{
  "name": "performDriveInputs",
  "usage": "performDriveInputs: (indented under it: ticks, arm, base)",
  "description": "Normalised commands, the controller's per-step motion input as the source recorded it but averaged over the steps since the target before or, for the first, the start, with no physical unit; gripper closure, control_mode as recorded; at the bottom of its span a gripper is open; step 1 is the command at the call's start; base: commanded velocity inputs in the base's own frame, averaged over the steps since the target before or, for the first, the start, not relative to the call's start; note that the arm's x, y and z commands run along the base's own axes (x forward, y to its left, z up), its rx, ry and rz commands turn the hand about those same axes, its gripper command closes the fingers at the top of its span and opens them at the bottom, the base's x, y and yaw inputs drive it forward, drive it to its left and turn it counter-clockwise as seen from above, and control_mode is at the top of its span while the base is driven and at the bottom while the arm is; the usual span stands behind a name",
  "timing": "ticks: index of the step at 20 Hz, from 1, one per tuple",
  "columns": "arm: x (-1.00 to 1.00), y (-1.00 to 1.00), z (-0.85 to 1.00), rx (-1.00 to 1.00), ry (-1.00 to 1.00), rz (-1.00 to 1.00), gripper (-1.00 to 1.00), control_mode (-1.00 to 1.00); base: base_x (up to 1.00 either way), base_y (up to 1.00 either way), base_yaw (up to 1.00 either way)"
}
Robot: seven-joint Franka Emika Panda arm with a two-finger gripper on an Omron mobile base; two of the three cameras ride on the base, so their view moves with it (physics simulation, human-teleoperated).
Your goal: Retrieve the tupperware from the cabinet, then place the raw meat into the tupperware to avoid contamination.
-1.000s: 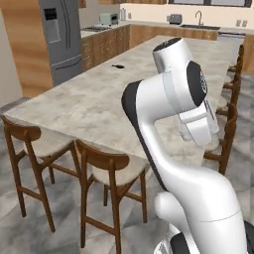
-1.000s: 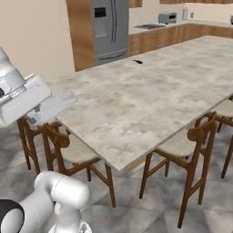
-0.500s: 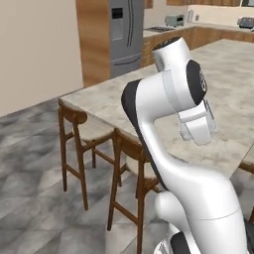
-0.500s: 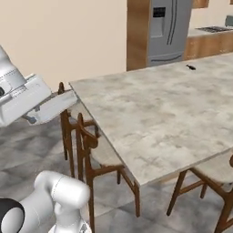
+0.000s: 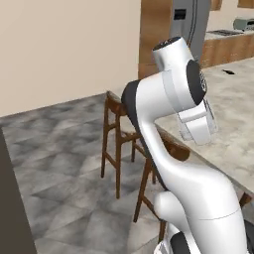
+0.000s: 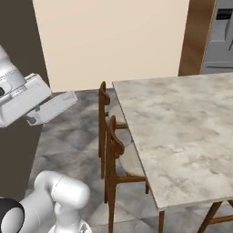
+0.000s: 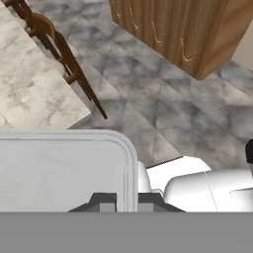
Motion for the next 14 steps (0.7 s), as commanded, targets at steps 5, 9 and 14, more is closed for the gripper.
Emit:
performDriveInputs:
  ticks: [5,9,14]
  arm:
    - [0.00,0.00,0.00,0.00,0.00,0.00,1.00,1.00]
    - [0.00,0.00,0.00,0.00,0.00,0.00,1.00,1.00]
    - [0.00,0.00,0.00,0.00,0.00,0.00,1.00,1.00]
  base:
    - [0.15,0.03,0.46]
    - [0.37,0.17,0.37]
    - [0.66,0.74,0.02]
